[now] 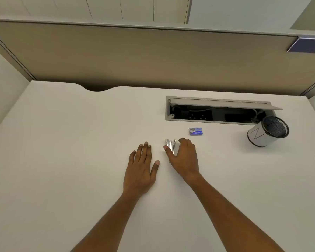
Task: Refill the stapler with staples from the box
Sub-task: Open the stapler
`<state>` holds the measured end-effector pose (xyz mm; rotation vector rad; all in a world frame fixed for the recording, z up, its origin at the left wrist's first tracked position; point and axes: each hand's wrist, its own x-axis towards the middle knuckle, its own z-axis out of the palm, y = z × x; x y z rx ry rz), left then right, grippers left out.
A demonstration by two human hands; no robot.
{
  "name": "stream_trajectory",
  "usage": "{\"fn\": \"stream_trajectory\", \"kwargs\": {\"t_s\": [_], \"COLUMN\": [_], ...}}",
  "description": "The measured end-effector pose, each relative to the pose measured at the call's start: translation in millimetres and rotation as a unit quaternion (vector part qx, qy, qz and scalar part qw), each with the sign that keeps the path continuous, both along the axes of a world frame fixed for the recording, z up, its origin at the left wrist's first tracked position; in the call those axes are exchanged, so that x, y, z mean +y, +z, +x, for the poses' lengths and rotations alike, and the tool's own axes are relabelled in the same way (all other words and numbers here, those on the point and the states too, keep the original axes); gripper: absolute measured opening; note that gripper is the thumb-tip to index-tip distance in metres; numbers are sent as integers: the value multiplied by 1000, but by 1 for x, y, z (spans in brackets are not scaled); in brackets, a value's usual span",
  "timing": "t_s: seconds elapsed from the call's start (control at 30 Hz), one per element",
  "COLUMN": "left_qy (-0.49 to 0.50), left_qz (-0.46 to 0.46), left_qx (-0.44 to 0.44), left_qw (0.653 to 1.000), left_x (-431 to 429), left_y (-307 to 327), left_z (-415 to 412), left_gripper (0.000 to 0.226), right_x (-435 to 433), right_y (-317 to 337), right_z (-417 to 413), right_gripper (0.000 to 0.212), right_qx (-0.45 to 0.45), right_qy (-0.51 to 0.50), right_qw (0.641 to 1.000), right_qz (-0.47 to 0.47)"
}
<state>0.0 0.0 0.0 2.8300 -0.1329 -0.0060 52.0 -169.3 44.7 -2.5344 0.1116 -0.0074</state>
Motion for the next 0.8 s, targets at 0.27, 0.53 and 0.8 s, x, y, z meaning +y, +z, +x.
{"fn": "stream_trajectory", "kwargs": {"t_s": [0.27,0.53,0.8], "left_qy": [8,13,5], "left_qz": [1,-10,-3], "left_qx": [-7,3,-2], "left_qw": [1000,1000,1000], "left_x": [4,3,3], "left_y": [-5,-5,-3], "left_z": [4,5,4], "left_gripper": [71,70,71], "right_x": [21,17,-6], "right_y": [0,-1,-4], "right_z": [16,4,-27], "right_gripper": [53,31,21], "right_qx": [-1,-17,-45], "right_qy": [-66,-42,-13], "right_qw": [996,998,997], "right_qz": [-53,-36,59]}}
